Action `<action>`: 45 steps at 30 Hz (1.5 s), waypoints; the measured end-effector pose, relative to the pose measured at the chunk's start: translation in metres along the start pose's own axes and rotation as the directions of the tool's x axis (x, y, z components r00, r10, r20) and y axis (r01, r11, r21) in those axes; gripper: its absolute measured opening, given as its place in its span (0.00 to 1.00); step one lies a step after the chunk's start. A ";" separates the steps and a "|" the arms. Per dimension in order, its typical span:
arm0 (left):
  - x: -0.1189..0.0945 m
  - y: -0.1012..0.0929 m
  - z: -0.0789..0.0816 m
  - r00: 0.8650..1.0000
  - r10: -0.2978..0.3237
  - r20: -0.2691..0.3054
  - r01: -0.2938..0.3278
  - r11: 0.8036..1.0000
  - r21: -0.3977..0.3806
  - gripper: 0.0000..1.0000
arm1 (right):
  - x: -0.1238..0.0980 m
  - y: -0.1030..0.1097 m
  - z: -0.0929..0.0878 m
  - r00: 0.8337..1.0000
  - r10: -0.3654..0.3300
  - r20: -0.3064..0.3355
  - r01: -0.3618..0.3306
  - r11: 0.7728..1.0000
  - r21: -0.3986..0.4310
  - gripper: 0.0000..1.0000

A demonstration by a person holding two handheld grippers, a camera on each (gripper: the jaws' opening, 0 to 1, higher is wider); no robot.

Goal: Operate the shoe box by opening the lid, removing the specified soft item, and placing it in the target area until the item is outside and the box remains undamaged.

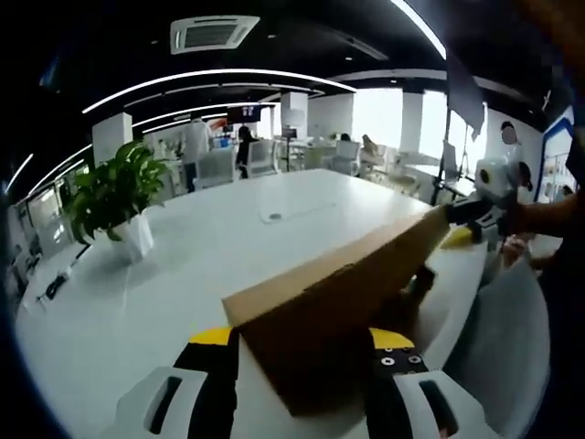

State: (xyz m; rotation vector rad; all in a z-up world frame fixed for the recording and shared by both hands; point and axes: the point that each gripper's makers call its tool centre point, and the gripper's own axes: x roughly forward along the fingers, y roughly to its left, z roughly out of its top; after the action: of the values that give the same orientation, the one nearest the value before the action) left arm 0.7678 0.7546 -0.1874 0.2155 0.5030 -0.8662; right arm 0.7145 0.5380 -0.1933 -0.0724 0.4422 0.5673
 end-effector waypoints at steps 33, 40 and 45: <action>0.019 0.031 0.058 0.996 0.045 0.077 -0.052 0.994 0.100 0.41 | 0.014 -0.038 0.047 0.998 -0.021 0.059 0.025 0.997 -0.074 0.35; 0.022 0.053 0.064 0.990 0.102 0.095 -0.110 0.990 0.091 0.28 | 0.018 -0.049 0.053 0.998 -0.032 0.059 0.038 0.994 -0.103 0.30; 0.027 0.061 0.069 0.986 0.128 0.104 -0.138 0.986 0.090 0.21 | 0.022 -0.056 0.057 0.997 -0.040 0.059 0.046 0.993 -0.113 0.28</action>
State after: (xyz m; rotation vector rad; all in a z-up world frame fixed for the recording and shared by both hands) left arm 0.8527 0.7489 -0.1423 0.2907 0.3514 -0.7670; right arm 0.7830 0.5126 -0.1544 -0.1742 0.3520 0.5509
